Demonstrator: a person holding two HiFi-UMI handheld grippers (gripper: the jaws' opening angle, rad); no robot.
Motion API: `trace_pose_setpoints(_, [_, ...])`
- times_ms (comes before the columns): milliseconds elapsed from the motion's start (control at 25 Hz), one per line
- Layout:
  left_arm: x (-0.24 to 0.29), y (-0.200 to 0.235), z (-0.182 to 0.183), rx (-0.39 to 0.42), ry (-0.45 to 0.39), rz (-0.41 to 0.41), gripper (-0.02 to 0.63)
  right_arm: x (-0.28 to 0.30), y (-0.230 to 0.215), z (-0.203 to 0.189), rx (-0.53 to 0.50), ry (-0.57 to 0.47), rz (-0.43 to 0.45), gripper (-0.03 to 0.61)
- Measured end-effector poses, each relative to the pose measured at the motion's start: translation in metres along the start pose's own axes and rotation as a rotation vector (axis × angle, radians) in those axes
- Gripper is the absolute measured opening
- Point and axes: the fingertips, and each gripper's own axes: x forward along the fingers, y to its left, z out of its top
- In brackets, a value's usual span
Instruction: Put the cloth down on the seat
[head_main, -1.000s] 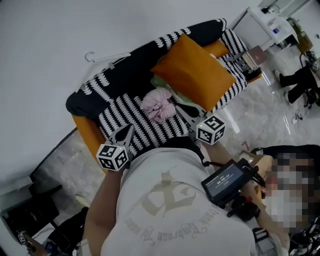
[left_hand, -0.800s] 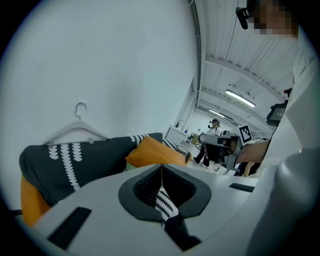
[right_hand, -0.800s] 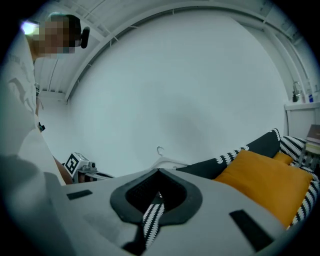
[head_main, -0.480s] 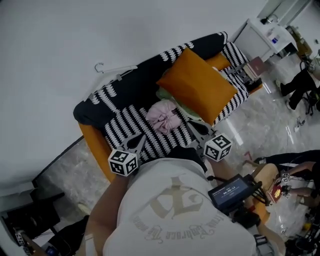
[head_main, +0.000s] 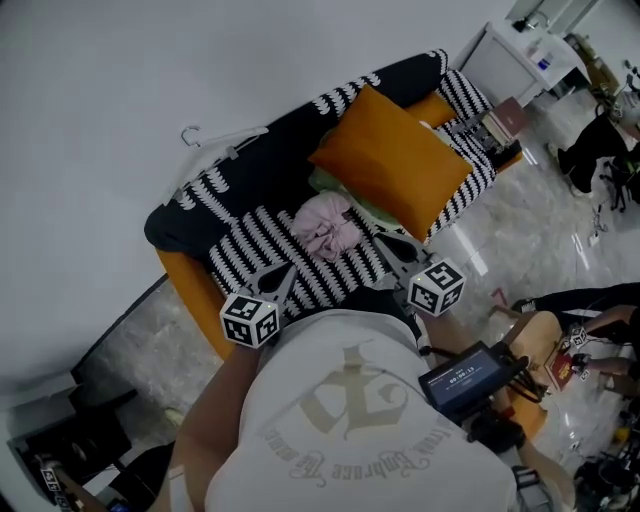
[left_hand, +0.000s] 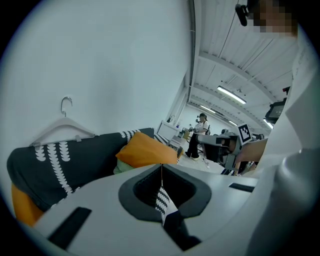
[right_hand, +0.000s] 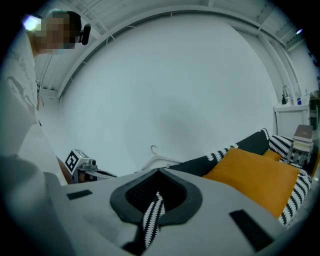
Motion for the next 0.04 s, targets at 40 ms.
trace_pose_setpoints(40, [0.0002,0.0008,0.0004,0.000,0.001,-0.001,0.017,0.0008,-0.0001,0.0007,-0.003,0.001,0.000,0.017])
